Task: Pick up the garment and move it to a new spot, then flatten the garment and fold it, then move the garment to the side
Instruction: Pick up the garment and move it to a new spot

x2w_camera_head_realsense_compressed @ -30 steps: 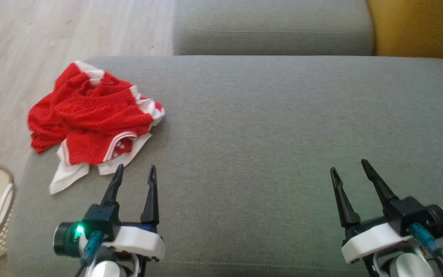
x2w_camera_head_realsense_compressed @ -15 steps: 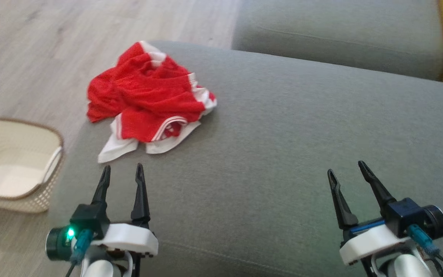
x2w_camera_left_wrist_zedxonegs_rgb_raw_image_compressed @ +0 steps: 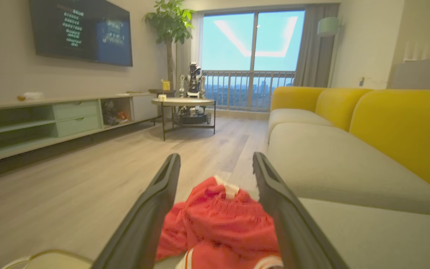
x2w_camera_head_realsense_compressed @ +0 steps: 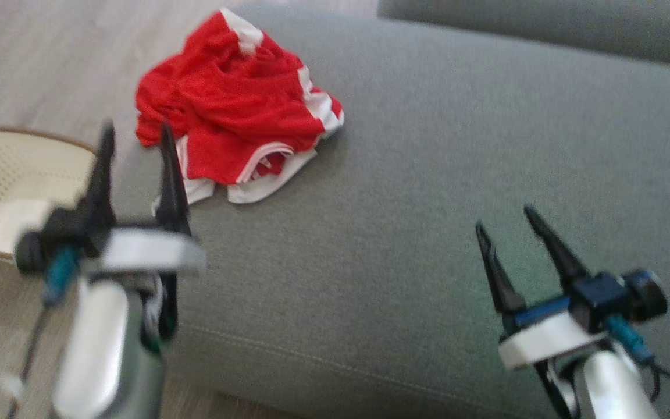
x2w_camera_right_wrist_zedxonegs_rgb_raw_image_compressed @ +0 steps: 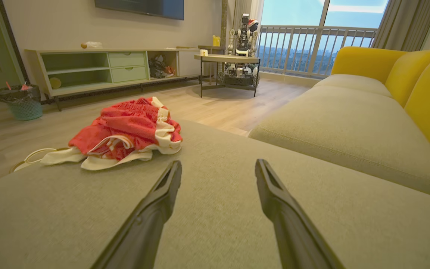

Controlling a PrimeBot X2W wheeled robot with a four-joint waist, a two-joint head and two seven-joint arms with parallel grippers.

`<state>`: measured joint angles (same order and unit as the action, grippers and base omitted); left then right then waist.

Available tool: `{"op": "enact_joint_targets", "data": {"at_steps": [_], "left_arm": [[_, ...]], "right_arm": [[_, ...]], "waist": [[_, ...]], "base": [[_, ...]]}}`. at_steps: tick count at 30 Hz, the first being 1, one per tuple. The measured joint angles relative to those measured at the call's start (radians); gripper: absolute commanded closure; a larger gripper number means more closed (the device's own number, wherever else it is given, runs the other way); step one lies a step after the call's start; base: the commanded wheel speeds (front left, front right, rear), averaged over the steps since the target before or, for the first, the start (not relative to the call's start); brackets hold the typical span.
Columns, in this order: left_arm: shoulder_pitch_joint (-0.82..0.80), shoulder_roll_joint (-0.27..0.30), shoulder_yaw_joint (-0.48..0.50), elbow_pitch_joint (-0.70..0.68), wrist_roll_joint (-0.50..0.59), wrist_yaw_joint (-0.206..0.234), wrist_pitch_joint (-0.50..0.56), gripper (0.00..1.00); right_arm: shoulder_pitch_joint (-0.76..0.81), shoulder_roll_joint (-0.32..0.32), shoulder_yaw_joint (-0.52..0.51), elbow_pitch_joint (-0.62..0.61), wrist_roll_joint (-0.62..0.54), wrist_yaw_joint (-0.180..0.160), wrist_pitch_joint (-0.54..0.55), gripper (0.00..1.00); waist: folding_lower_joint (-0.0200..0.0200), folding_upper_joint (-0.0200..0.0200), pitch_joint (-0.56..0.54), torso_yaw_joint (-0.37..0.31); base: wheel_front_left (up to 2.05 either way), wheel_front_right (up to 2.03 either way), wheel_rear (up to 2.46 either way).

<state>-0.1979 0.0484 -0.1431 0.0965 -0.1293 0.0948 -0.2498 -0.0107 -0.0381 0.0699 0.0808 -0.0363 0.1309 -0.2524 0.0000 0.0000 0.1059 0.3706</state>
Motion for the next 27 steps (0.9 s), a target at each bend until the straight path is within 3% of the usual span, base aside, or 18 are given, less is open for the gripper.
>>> {"op": "enact_joint_targets", "data": {"at_steps": [2,5,10,16,22,27], "left_arm": [[-0.155,0.006,0.029,0.048,-0.009,-0.062,-0.007,0.0],[-0.31,0.034,0.034,0.172,-0.008,-0.115,-0.007,0.0],[-0.558,0.066,0.04,0.394,-0.005,-0.143,0.067,0.0],[-0.814,0.073,0.027,0.626,-0.068,-0.206,0.264,0.0],[-0.917,0.082,-0.002,0.844,-0.149,-0.219,0.477,0.0],[-0.958,0.09,-0.032,0.941,-0.174,-0.226,0.562,0.0]], "right_arm": [[-0.067,-0.002,0.003,-0.026,-0.021,0.0,0.0,0.0],[-0.124,-0.007,0.023,-0.048,-0.038,0.0,0.0,0.0],[-0.179,-0.023,0.101,-0.087,-0.025,0.0,0.0,0.0],[-0.249,-0.067,0.113,-0.11,-0.025,0.0,0.0,0.0],[-0.291,-0.091,0.122,-0.12,-0.025,0.0,0.0,0.0],[-0.305,-0.097,0.123,-0.124,-0.025,0.0,0.0,0.0]], "waist": [[0.0002,0.0,0.063,-0.018],[0.0002,0.0,0.132,-0.041],[0.0003,0.0,0.242,-0.081],[0.0003,-0.0001,0.357,-0.123],[0.0003,-0.0001,0.434,-0.145],[0.0001,0.0,0.458,-0.147]], "base": [[0.0,0.0,0.0],[0.0,0.0,0.0],[0.0,0.0,0.0],[0.0,0.0,0.0],[0.0,0.0,0.0],[0.0,0.0,0.0]]}}
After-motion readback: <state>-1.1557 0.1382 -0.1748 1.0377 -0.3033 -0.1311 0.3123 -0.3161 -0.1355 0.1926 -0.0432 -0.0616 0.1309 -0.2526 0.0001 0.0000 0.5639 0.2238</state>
